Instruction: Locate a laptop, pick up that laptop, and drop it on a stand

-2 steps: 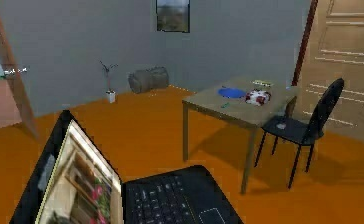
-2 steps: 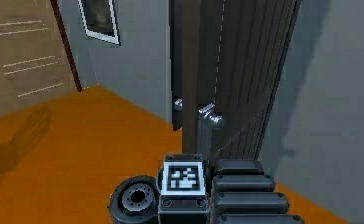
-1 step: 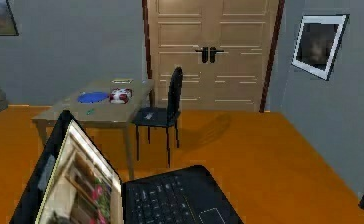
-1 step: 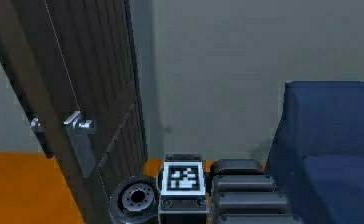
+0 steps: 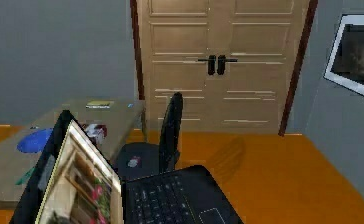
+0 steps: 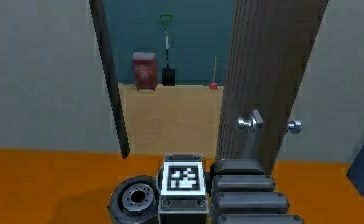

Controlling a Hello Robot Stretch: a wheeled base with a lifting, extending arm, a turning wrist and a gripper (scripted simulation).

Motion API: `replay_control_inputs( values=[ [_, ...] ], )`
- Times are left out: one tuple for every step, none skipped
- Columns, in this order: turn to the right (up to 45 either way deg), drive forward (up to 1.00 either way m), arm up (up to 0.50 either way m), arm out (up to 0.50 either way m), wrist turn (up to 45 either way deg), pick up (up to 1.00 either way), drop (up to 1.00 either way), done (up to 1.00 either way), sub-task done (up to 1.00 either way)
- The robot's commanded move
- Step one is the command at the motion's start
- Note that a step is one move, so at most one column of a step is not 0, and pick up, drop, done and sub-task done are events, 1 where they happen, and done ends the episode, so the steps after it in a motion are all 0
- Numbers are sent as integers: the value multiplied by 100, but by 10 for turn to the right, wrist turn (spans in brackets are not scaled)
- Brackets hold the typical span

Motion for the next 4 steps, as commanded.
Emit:
replay_control_inputs(
  values=[
    [450, 0, 0, 0, 0, 0, 0, 0, 0],
    [210, 0, 0, 0, 0, 0, 0, 0, 0],
    [0, 65, 0, 0, 0, 0, 0, 0, 0],
    [390, 0, 0, 0, 0, 0, 0, 0, 0]
  ],
)
